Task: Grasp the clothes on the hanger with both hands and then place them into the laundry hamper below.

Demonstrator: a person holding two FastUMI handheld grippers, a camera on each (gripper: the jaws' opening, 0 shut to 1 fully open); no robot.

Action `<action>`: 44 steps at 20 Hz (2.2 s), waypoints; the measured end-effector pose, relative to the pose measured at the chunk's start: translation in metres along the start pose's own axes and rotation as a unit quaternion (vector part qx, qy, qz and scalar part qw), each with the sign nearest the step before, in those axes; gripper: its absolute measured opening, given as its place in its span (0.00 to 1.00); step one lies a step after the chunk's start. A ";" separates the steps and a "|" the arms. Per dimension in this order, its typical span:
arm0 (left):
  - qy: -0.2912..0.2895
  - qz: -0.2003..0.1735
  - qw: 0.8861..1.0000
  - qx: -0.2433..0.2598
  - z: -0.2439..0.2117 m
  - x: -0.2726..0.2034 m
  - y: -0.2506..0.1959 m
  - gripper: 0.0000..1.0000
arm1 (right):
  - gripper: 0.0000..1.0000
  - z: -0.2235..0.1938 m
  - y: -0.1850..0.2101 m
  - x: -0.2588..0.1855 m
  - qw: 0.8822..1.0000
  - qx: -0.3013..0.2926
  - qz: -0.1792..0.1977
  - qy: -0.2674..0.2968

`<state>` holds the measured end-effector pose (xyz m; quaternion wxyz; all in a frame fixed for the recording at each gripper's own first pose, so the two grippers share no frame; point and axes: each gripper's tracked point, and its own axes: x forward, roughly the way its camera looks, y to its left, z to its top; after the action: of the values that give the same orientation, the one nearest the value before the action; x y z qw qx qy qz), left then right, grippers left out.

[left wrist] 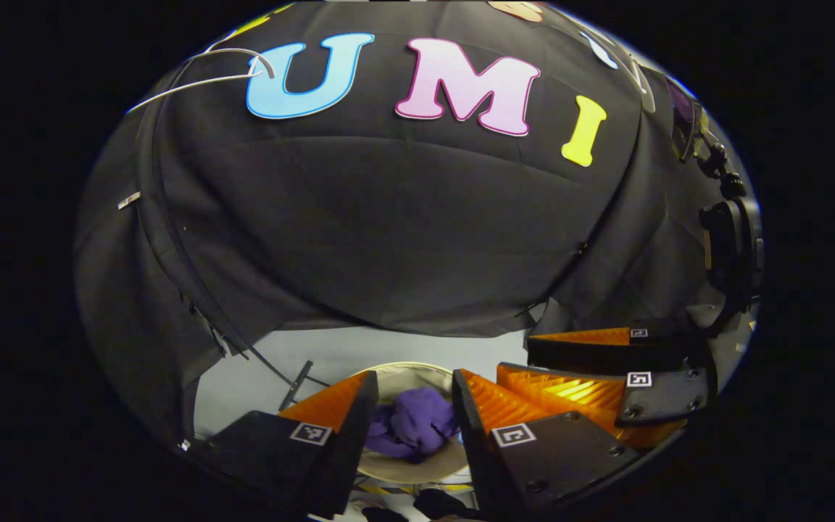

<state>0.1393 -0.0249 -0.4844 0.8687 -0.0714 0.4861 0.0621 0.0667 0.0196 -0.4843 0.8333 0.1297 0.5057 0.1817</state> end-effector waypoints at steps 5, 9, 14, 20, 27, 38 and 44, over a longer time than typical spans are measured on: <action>-0.027 -0.023 0.999 0.002 0.006 -0.021 -0.011 0.75 | 0.49 0.012 0.005 -0.014 1.000 0.002 -0.006 -0.027; -0.071 -0.022 0.997 0.018 0.026 -0.045 -0.009 0.78 | 0.58 0.032 0.014 -0.035 0.998 -0.015 -0.016 -0.061; -0.144 -0.024 0.989 0.036 0.058 -0.092 0.002 0.95 | 0.79 0.069 0.031 -0.071 0.991 -0.023 -0.036 -0.125; -0.278 -0.020 0.954 0.109 0.107 -0.182 0.008 0.95 | 0.98 0.117 0.057 -0.135 0.969 -0.038 -0.080 -0.231; -0.372 -0.048 0.918 0.130 0.143 -0.273 0.004 0.93 | 0.98 0.160 0.092 -0.215 0.927 -0.072 -0.132 -0.344; -0.468 -0.042 0.873 0.127 0.159 -0.355 0.024 0.94 | 0.99 0.175 0.123 -0.283 0.881 -0.106 -0.178 -0.425; -0.469 -0.050 0.873 0.127 0.159 -0.355 0.019 0.94 | 0.97 0.180 0.122 -0.300 0.870 -0.107 -0.183 -0.446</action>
<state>0.0849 0.0093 -0.1004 0.9982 0.0531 0.0214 -0.0177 0.0796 -0.0068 -0.1154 0.9973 0.0123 0.0729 0.0018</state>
